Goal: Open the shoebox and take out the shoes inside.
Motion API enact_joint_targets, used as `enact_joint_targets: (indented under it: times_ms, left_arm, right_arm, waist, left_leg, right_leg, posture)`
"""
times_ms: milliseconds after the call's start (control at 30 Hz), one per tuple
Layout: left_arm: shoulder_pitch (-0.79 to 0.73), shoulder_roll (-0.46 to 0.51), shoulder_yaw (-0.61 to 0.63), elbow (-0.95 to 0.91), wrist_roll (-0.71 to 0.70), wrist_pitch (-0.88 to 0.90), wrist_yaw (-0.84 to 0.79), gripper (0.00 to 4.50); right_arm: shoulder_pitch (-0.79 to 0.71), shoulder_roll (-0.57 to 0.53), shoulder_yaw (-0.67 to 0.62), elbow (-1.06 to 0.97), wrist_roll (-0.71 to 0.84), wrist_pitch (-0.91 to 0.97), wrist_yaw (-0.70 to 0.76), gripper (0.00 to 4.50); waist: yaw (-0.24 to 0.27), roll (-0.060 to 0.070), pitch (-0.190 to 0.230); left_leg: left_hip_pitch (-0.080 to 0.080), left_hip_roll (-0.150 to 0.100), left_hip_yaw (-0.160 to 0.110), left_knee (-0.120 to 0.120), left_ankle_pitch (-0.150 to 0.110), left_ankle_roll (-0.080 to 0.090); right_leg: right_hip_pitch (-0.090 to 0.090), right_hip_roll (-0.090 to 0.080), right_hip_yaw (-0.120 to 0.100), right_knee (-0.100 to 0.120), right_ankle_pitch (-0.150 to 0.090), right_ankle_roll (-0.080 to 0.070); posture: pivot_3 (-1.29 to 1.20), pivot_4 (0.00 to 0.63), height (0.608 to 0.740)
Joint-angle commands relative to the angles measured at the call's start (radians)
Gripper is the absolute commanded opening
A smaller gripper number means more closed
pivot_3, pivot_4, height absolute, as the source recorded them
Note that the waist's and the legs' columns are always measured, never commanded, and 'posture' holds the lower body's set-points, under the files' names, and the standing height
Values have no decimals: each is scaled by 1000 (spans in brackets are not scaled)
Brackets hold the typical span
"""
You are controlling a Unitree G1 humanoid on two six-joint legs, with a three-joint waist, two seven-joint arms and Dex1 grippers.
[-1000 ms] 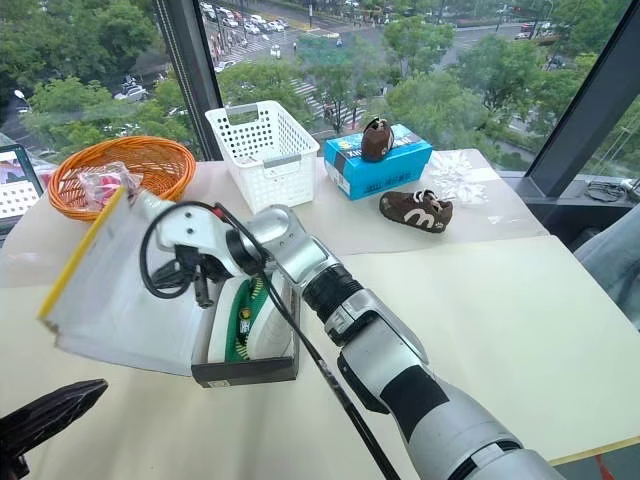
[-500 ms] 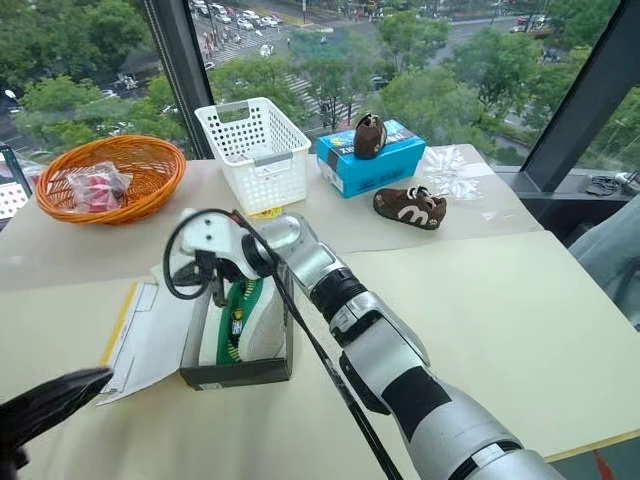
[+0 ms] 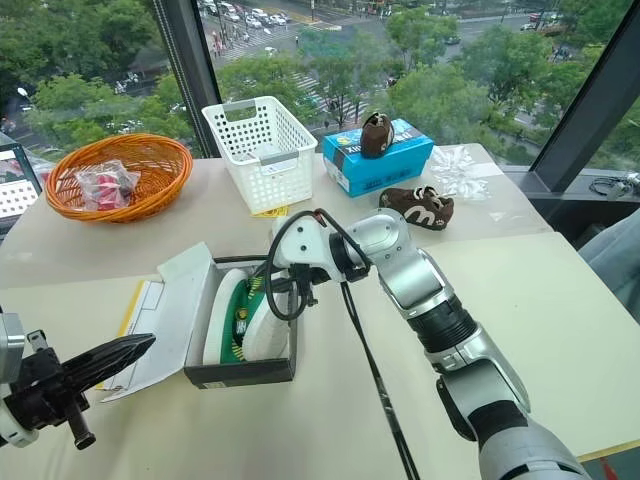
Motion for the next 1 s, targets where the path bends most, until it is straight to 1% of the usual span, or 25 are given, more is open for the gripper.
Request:
enact_joint_targets:
  times_ms: [33, 100, 267, 367, 433, 533, 767, 1000]
  left_arm:
    - [-32, 27, 7, 29, 4, 15, -47, 0]
    - [-54, 37, 5, 49, 3, 24, -67, 0]
    - [-86, 37, -11, 71, 26, 40, -92, 0]
    - [-100, 34, -16, 77, 33, 46, -99, 0]
    - [-109, 33, -21, 80, 37, 48, -100, 0]
    - [-124, 28, -34, 77, 41, 55, -93, 0]
    - [-151, 16, -68, 55, 47, 69, -61, 0]
    - [-161, 8, -88, 44, 65, 75, -40, 0]
  right_arm:
    - [-36, -28, 39, 9, -83, -209, -12, 2858]
    - [-73, -32, 71, 60, -156, -379, -46, 3515]
    - [-153, -32, 133, 164, -258, -674, -79, 3515]
    - [-175, -26, 157, 195, -268, -762, -74, 3515]
    - [-181, -25, 199, 197, -287, -838, -57, 3515]
    - [-182, -9, 237, 222, -316, -895, -61, 3515]
    - [-208, 61, 290, 384, -382, -957, -94, 3515]
    - [-215, 74, 317, 476, -398, -989, -78, 3515]
  waist:
    - [1, 0, 0]
    - [0, 0, 0]
    - [-3, 0, 0]
    - [-3, 0, 0]
    - [-2, 0, 1]
    - [1, 0, 1]
    - [0, 0, 1]
    - [0, 0, 0]
  left_leg:
    - [1, 0, 0, 0, 0, 0]
    - [2, 0, 0, 0, 0, 0]
    - [2, 0, 1, 1, 1, -1]
    - [2, 0, 1, 0, 1, -1]
    - [1, 0, 0, 0, 1, -1]
    - [1, 0, 0, 0, 1, -1]
    - [3, 0, 0, 0, 1, -2]
    - [7, 0, 0, 0, 1, -2]
  right_leg:
    - [0, 0, 0, 1, 0, 0]
    - [0, 0, 0, 2, -1, 0]
    - [1, 0, 1, 2, -1, 0]
    - [1, -1, 1, 1, -1, 0]
    - [1, -2, 1, 1, -1, 0]
    - [1, -2, 1, 1, -1, 0]
    - [1, -2, 1, 3, 0, -2]
    - [4, -2, 1, 4, 0, -2]
  posture:
    - [0, 150, 736]
    - [0, 150, 736]
    - [0, 150, 736]
    - [0, 150, 736]
    - [0, 150, 736]
    - [0, 150, 736]
    - [0, 150, 736]
    - [0, 150, 736]
